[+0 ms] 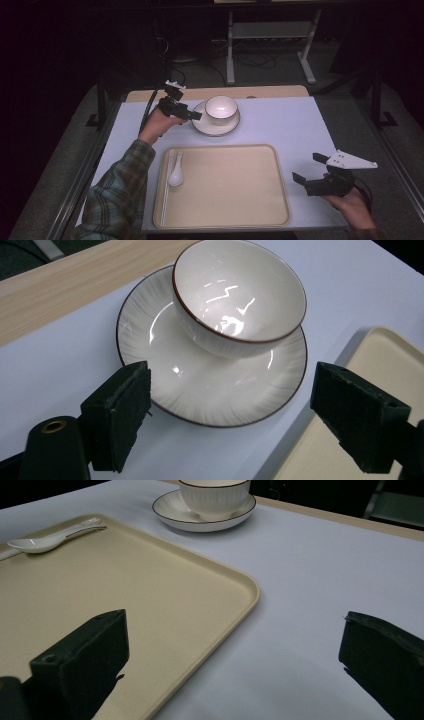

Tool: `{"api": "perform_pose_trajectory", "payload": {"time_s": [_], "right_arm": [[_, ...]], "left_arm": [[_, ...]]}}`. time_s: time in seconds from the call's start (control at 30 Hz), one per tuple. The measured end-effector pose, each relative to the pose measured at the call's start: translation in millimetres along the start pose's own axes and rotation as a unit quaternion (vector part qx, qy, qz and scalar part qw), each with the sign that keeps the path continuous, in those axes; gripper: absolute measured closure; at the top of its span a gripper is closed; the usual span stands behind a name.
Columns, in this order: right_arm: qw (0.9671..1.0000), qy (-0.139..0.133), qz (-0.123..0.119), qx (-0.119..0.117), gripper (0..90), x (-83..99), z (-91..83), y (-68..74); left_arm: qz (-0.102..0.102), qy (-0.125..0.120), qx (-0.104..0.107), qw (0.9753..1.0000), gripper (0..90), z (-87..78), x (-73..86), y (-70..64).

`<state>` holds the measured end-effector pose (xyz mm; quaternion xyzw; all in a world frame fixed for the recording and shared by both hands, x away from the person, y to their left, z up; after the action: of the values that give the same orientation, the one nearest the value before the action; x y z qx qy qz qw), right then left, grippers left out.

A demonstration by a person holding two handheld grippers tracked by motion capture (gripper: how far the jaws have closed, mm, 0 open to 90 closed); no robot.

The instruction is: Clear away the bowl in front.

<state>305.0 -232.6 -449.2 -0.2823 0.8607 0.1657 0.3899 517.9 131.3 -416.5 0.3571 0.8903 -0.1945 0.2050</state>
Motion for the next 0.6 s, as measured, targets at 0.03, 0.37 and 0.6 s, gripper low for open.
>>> {"api": "perform_pose_trajectory", "payload": {"time_s": [0.03,0.37,0.6], "right_arm": [[1.0,0.0,0.001,0.0,0.0,-0.1,-0.2,0.1],[1.0,-0.004,-0.002,0.0,0.0,-0.7,-1.5,0.9],[1.0,-0.006,-0.001,-0.002,0.0,-1.3,-1.9,1.3]], "left_arm": [[0.0,0.001,-0.003,1.0,16.0,0.4,-3.5,0.9],[-0.011,0.019,-0.014,0.9997,20.5,13.1,-31.5,7.9],[-0.021,0.03,-0.025,0.999,25.6,29.5,-47.1,10.4]]}}
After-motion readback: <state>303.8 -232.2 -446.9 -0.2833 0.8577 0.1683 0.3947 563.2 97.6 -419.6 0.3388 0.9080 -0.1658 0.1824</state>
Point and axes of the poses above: each handheld gripper's, and its own axes: z roughly forward along the jaws, x roughly out of its underside, y roughly to its left, the point moved 8 cm from there along z, roughly forward along the jaws, and after that the axes turned 13 degrees about y, right-handed, at the moved point
